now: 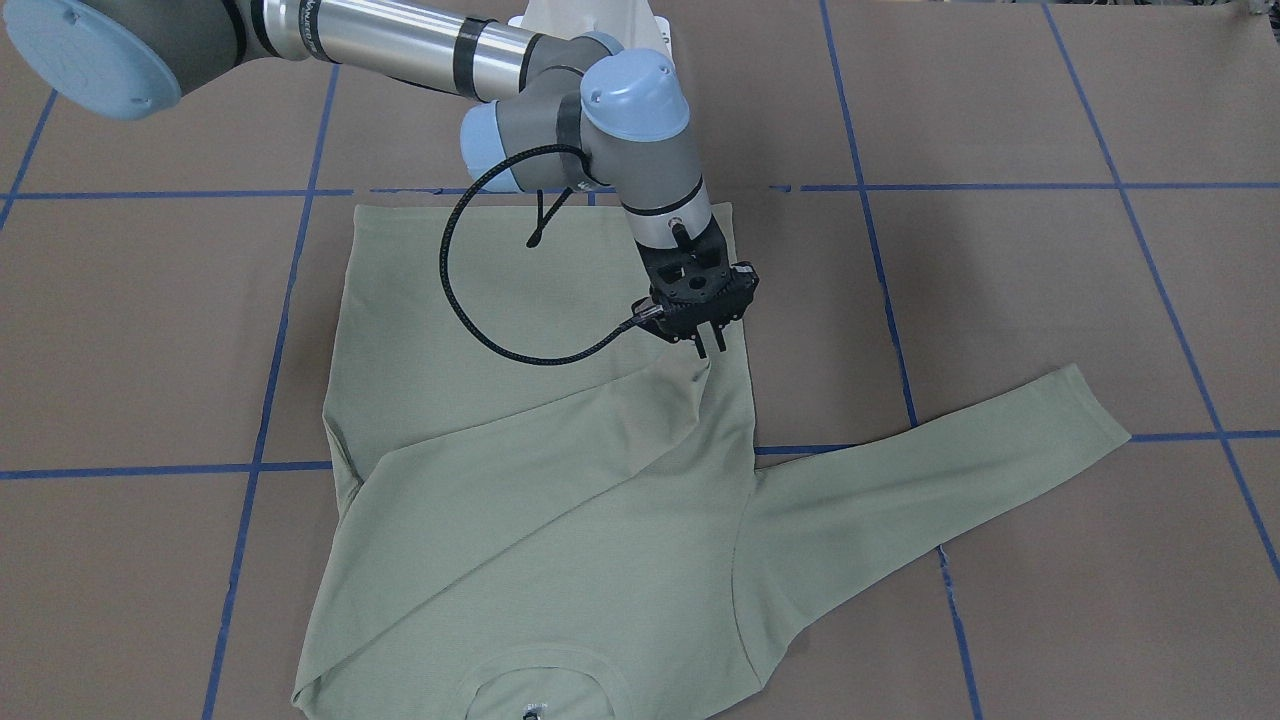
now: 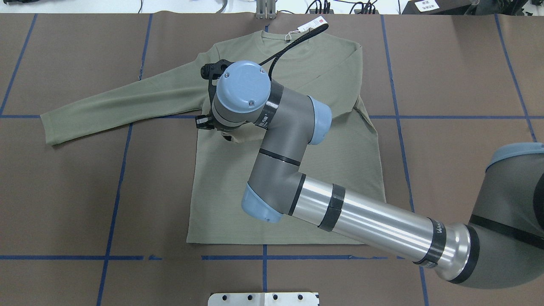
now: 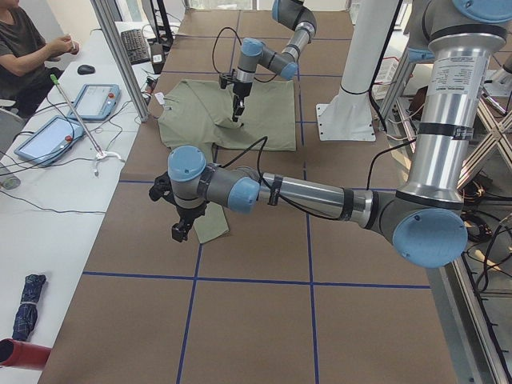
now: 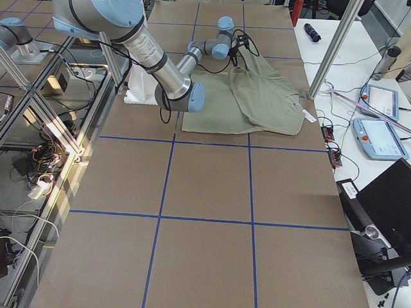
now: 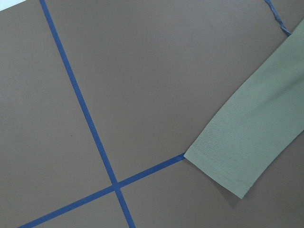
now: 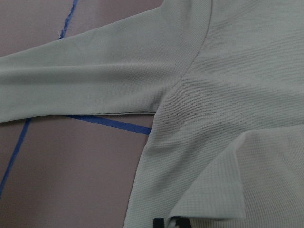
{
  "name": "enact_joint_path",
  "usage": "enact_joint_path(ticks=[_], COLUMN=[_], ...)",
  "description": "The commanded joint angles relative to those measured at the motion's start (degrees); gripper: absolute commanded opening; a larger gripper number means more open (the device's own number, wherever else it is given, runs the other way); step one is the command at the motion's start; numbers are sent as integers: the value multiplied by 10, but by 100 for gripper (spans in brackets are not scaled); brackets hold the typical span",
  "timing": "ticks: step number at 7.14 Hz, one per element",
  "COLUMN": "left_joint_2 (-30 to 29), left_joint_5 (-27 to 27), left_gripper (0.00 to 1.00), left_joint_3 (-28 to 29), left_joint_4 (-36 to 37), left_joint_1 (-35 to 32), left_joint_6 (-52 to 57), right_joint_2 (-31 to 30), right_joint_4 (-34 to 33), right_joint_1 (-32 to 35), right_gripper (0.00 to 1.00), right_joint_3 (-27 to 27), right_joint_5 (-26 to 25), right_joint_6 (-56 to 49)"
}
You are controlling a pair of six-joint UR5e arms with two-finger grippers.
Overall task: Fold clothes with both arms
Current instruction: 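Carry the grasped sleeve with the right gripper across the shirt body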
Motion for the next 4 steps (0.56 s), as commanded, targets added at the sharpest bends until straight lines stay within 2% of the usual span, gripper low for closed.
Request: enact_joint_path(ticks=[1, 3, 4], left_joint_2=[0, -2, -1], left_joint_5=[-1, -2, 13], left_gripper=[100, 100, 100], left_joint_3=[-1, -4, -4], left_joint_4=[-4, -13, -69], left_joint_1=[1, 7, 53], left_joint_6=[-1, -46, -115], right_joint_2=[9, 10, 7], right_joint_4=[15, 7, -30], right_joint_1=[-10, -8, -7], right_gripper=[100, 100, 100], right_joint_3=[-9, -9, -1], right_joint_5=[-2, 0, 9], right_joint_6=[17, 47, 61])
